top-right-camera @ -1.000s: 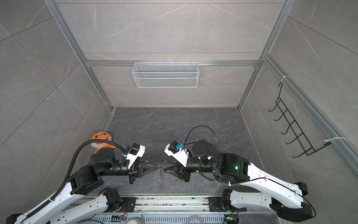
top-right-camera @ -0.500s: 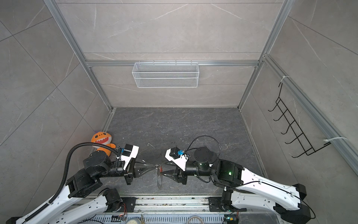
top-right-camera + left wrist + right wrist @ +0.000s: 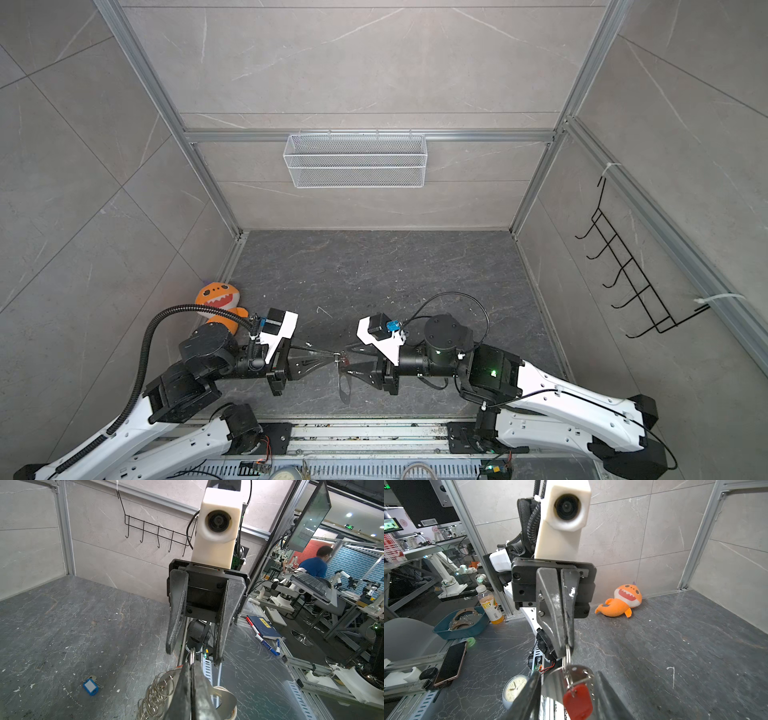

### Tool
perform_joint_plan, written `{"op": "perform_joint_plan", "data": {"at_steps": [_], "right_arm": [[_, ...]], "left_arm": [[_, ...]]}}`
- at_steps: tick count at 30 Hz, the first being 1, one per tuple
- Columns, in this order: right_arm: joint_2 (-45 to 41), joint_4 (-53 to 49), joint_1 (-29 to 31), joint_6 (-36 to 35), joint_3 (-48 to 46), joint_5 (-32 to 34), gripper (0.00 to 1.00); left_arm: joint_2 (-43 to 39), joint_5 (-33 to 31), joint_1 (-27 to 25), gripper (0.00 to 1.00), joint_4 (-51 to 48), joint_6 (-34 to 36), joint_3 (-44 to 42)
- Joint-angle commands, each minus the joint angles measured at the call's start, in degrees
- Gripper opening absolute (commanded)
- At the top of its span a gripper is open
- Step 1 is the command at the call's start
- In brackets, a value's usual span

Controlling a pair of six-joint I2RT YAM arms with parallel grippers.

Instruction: Remove the keys from the keyring

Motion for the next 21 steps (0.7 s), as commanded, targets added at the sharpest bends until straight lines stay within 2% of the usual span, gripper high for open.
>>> {"op": "perform_joint_plan", "data": {"at_steps": [1,10,18,21], "right_arm": [[0.53,2.24,0.28,1.14,0.16,-2.32,0.40],[1.26,2.82,0.24,1.92,-0.06,-3.45,0.24],[2.03,1.83,0.28,1.89,0.11,-3.12,0.17],[2.02,2.01,0.28,2.03,-0.09,-2.73,0.08]], "left_arm": [[-0.52,1.33,-0.10,0.00,4.33,-0.83,0.28],[-0.73,1.53,-0.10,0.00,4.40,-1.02,0.24],[-0.64,1.48,-0.10,0.00,4.47,-0.89,0.44],[-0.32,1.66,-0.10,0.00,4.59,-0.94,0.59]]}}
